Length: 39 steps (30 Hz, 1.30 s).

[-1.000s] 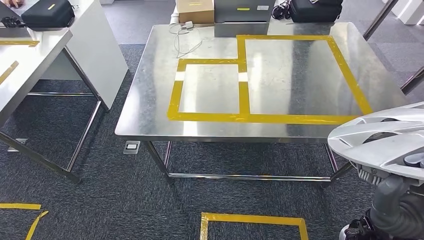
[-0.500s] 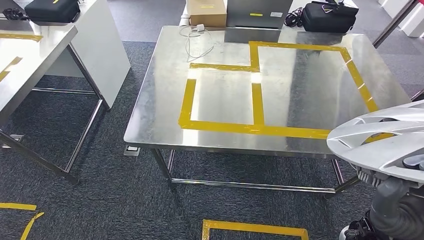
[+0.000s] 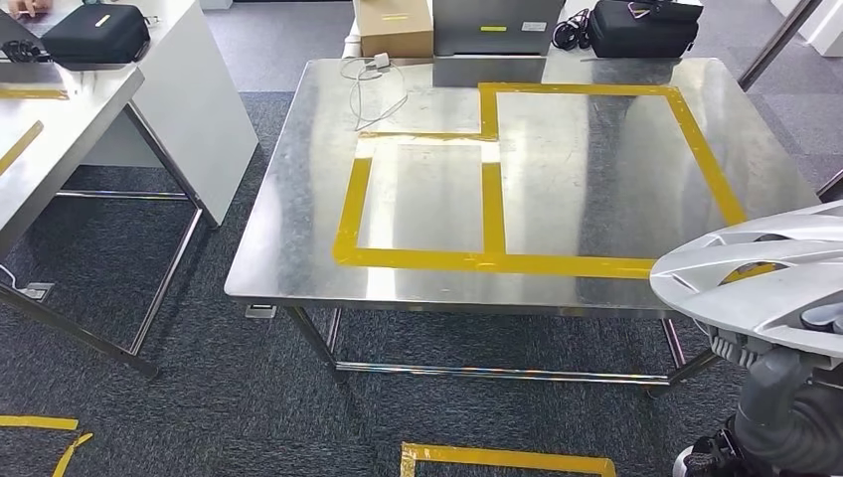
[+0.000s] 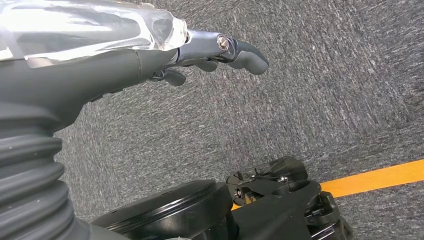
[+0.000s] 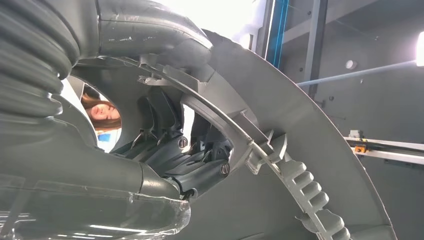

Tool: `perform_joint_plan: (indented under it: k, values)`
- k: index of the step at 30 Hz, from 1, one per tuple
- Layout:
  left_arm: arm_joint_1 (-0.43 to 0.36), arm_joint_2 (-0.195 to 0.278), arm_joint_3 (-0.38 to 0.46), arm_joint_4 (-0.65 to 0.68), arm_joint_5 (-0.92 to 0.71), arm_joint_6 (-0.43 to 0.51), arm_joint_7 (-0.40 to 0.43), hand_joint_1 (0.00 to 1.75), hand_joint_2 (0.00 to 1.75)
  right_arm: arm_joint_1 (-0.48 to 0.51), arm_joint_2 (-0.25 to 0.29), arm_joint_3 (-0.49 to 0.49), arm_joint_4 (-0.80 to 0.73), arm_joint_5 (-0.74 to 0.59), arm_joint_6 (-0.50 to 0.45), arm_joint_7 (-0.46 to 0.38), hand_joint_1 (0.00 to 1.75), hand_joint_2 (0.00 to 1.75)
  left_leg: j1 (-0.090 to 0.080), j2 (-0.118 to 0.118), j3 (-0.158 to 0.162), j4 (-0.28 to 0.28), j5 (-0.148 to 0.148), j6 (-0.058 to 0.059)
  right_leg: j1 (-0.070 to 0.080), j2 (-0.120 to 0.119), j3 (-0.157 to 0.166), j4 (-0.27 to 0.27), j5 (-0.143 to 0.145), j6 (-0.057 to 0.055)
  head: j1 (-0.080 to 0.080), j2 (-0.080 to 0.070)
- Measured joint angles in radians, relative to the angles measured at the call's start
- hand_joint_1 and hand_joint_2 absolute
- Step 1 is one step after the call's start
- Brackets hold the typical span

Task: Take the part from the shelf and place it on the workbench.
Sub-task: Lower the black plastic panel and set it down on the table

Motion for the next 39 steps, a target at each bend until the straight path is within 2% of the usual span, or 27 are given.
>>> perform_joint_plan:
  k: [5, 8, 13, 22, 29, 39]
  values:
    - [0.001, 0.0, 0.0, 0.0, 0.0, 0.0, -0.004, 0.0, 1.75, 0.0, 0.0, 0.0, 0.002, 0.0, 0.001, 0.0, 1.75, 1.75, 0.001, 0.0, 0.002, -0.004, 0.001, -0.023, 0.001, 0.0, 0.0, 0.001, -0.001, -0.002, 0.0, 0.0]
    - [0.002, 0.0, 0.001, 0.0, 0.003, 0.0, -0.007, 0.0, 1.75, -0.002, 0.0, 0.0, 0.009, 0.002, -0.001, 0.001, 1.75, 1.75, 0.001, 0.0, 0.002, -0.004, 0.0, -0.027, 0.0, 0.0, 0.001, 0.001, -0.001, -0.002, 0.0, 0.0]
    - [0.004, 0.0, 0.009, 0.0, 0.01, 0.003, -0.018, 0.0, 1.75, -0.012, 0.0, -0.024, 0.064, 0.054, -0.067, 0.052, 1.75, 1.75, 0.0, 0.0, 0.005, -0.004, 0.0, -0.028, -0.001, 0.0, 0.007, -0.003, -0.001, -0.002, 0.0, 0.0]
    - [0.009, -0.001, 0.016, 0.0, 0.003, 0.007, -0.028, 0.0, 1.75, -0.065, -0.014, -0.18, 0.247, 0.226, -0.301, 0.168, 1.75, 1.75, -0.002, 0.0, 0.007, -0.003, 0.0, -0.027, -0.003, -0.001, 0.011, -0.008, 0.0, 0.001, 0.001, 0.0]
    - [0.009, -0.002, 0.017, 0.0, -0.002, 0.0, -0.034, 0.0, 1.75, -0.082, -0.046, -0.267, 0.345, 0.284, -0.378, 0.182, 1.75, 1.75, -0.002, 0.0, 0.007, -0.003, -0.001, -0.026, -0.003, -0.001, 0.011, -0.008, 0.0, 0.001, 0.001, 0.0]
    - [0.009, -0.004, 0.017, 0.0, -0.014, -0.012, -0.024, 0.0, 1.75, -0.112, -0.091, -0.311, 0.409, 0.334, -0.45, 0.217, 1.75, 1.75, -0.002, 0.0, 0.008, -0.003, -0.001, -0.026, -0.003, -0.001, 0.011, -0.008, 0.0, 0.001, 0.0, 0.0]
